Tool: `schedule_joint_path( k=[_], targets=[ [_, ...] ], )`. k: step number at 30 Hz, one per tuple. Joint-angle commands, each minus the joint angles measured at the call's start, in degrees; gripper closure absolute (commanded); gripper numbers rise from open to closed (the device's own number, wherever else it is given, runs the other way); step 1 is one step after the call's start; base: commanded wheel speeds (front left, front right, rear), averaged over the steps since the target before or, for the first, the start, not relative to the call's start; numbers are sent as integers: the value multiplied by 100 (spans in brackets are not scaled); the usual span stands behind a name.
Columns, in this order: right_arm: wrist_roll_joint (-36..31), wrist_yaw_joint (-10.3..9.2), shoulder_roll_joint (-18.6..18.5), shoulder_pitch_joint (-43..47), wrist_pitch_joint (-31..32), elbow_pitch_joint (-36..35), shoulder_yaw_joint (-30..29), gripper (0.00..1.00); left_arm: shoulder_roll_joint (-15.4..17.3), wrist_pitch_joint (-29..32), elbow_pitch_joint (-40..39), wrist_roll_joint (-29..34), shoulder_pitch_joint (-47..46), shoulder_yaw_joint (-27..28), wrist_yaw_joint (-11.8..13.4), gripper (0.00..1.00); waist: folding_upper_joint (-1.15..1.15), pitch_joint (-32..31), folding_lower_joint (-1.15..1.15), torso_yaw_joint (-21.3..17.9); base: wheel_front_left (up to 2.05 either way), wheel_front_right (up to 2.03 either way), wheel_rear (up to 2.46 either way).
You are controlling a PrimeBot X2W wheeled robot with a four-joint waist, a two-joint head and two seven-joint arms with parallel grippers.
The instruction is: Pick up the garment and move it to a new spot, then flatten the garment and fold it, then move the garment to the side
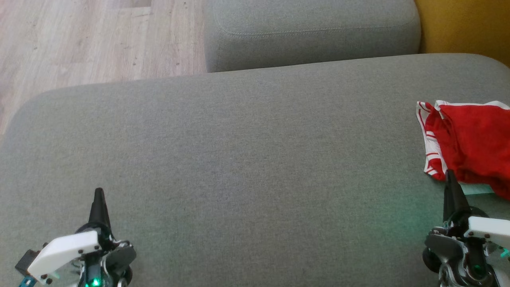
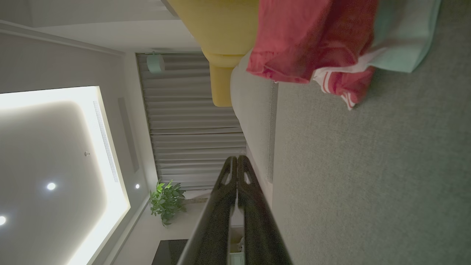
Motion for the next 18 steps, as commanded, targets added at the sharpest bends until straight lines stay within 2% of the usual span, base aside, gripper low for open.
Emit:
schedule_joint_path(
  k=[1,18],
  targets=[
    [40,-4,-37,-319,40,-220,116,100,71,23,-212,-16,-139,218,-40,100,0,1,0,0,0,0,0],
    [40,-4,-37,-319,39,-220,117,100,65,30,-212,-8,-140,226,-40,100,0,1,0,0,0,0,0]
  ],
)
